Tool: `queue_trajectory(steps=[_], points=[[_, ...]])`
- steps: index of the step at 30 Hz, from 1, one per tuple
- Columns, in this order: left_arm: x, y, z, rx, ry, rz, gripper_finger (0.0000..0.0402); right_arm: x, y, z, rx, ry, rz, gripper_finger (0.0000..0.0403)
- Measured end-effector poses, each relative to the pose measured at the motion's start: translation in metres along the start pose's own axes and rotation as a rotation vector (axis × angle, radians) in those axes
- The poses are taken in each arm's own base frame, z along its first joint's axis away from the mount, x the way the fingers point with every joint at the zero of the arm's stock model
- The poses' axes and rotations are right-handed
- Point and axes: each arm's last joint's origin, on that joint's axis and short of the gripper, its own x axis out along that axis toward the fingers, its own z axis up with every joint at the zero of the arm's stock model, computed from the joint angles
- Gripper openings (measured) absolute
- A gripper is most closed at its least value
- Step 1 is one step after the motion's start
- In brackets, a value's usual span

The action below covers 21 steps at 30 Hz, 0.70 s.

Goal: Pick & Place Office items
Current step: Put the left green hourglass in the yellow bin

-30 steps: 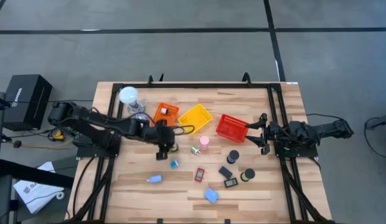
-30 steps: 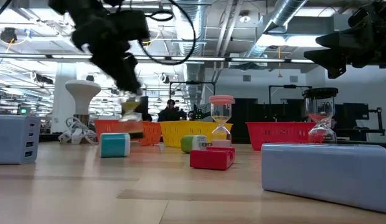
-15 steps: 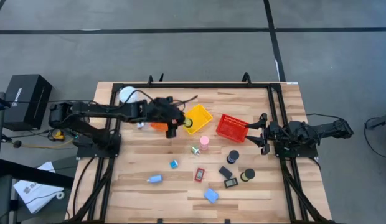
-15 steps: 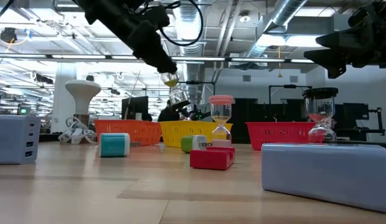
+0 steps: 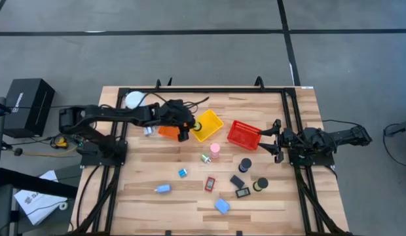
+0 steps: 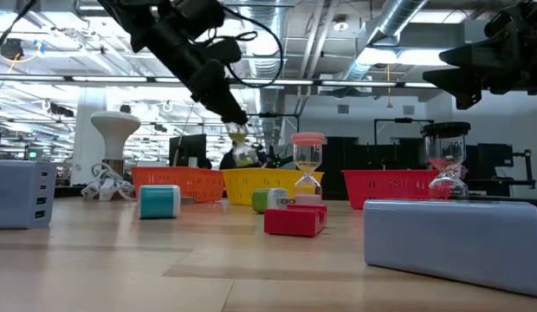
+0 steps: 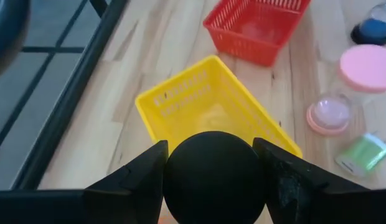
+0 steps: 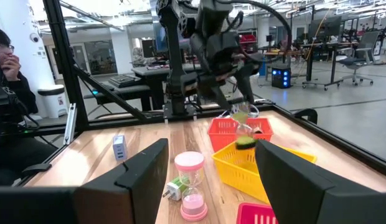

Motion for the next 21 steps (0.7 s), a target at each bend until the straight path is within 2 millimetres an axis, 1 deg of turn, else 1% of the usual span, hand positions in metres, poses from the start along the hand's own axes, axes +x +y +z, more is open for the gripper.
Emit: queue_trajectory(steps=[4,9,12,17,21], points=[[0.013,-0.003,-0.007,0.005,0.05,-0.007,0.022,0.0,0.0,0.0,0.0,0.0,-0.001,0.0232],[0.027,-0.006,-0.015,-0.009,0.097,-0.017,0.021,0.0,0.0,0.0,0.0,0.0,-0.001,0.0232],[0.031,-0.006,-0.018,-0.008,0.111,-0.02,0.0211,0.0,0.0,0.0,0.0,0.0,-0.001,0.0232],[0.031,-0.006,-0.017,-0.008,0.109,-0.02,0.0247,0.0,0.0,0.0,0.0,0.0,0.0,0.0232],[0.031,-0.006,-0.018,-0.008,0.11,-0.02,0.0265,0.0,0.0,0.0,0.0,0.0,0.0,0.0232]])
